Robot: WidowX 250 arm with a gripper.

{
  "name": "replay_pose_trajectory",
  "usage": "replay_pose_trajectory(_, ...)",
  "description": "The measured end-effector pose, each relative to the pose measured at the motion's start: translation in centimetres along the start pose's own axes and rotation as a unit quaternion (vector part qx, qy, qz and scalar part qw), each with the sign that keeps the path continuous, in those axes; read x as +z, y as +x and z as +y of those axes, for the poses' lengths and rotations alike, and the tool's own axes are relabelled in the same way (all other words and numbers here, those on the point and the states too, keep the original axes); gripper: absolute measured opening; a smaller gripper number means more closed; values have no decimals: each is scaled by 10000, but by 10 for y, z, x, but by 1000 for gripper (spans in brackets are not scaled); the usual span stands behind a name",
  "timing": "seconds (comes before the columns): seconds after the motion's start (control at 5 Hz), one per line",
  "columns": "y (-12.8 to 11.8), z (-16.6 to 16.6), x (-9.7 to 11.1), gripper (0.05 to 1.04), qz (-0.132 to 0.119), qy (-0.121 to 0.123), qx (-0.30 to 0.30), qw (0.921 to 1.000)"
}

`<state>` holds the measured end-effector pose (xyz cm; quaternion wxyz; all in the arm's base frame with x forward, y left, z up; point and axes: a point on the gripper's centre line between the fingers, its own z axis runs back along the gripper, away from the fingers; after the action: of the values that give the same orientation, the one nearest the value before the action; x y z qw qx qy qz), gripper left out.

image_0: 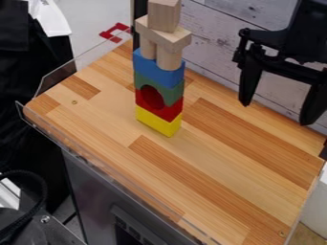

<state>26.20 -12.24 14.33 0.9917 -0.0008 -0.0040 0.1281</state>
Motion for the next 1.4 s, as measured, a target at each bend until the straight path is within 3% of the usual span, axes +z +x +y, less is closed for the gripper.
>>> replay_pose_trajectory(0.2, -1, 1, -8, 1000, 117, 88, 2, 9999)
replay_pose_trajectory(0.4, 3, 9, -6, 1000, 73, 166, 32, 9998)
replay_pose_trajectory(0.8, 24, 41, 41, 1000, -269, -54, -92, 9996)
replay_pose_trajectory(1.4, 33, 102, 61, 1000, 103, -120, -41, 9999)
